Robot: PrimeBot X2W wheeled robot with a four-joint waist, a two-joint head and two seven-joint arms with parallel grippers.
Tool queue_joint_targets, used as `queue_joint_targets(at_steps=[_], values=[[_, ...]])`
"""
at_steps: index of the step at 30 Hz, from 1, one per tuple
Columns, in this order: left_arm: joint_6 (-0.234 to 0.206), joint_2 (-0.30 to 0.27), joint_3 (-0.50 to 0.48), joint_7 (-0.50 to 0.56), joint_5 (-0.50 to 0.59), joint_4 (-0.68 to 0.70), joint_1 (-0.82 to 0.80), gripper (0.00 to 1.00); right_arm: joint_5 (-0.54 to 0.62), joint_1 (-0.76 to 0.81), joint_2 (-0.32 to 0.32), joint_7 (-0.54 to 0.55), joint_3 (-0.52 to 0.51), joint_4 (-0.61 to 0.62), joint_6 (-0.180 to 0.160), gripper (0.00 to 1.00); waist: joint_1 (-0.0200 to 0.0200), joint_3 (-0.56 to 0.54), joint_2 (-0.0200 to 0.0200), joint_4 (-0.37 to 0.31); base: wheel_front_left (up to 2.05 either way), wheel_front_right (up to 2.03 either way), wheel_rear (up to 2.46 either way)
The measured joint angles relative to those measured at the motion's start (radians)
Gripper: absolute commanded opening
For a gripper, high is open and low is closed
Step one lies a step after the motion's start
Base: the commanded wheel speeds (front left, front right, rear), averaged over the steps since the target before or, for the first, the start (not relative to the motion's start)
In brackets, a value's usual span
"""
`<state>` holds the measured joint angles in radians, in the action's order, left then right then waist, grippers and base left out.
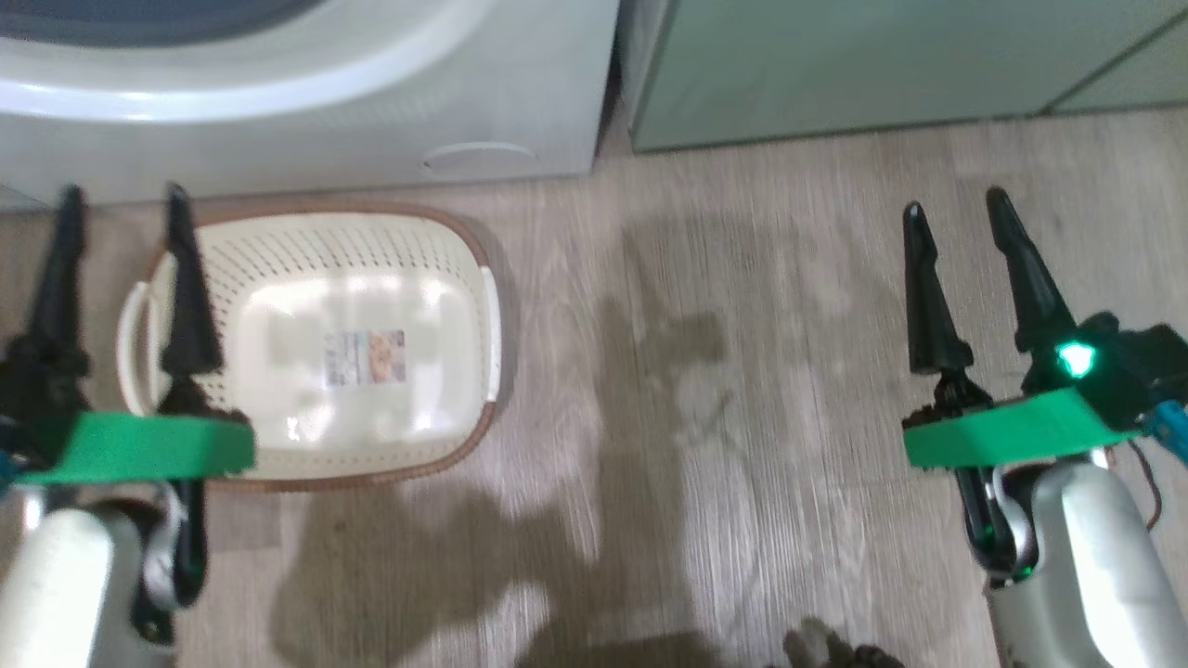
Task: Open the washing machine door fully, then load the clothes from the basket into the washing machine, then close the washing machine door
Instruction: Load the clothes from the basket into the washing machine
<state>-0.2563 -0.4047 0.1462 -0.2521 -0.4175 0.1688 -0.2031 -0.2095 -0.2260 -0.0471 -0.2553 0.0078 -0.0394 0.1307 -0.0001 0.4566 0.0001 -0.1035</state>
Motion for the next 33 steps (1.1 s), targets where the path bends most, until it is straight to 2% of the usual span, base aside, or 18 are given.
queue_joint_targets(at_steps=[3,9,15,23,33], values=[[0.026,0.029,0.022,0.0,0.025,-0.016,0.033,1.0,0.01,0.028,0.0,0.0,-0.008,-0.015,0.0,1.0,0.0,-0.05,0.0,0.014,0.0,0.0,0.0],[0.051,0.074,0.052,0.0,0.061,-0.05,0.109,1.0,0.026,0.107,0.0,0.0,-0.027,-0.028,0.0,1.0,0.0,-0.152,0.0,0.029,0.0,0.0,0.0],[0.078,0.096,0.086,0.0,0.076,-0.098,0.174,1.0,0.034,0.171,0.0,0.018,-0.038,-0.02,0.0,1.0,0.0,-0.244,0.0,0.039,0.0,0.0,0.0],[0.086,0.109,0.096,0.0,0.095,-0.142,0.228,1.0,0.043,0.247,0.001,0.058,-0.043,0.025,0.0,1.0,0.0,-0.344,0.0,0.052,0.0,0.0,0.0],[0.086,0.117,0.092,0.0,0.101,-0.154,0.242,1.0,0.046,0.268,0.001,0.079,-0.043,0.059,0.0,1.0,0.0,-0.375,0.0,0.066,0.0,0.0,0.0]])
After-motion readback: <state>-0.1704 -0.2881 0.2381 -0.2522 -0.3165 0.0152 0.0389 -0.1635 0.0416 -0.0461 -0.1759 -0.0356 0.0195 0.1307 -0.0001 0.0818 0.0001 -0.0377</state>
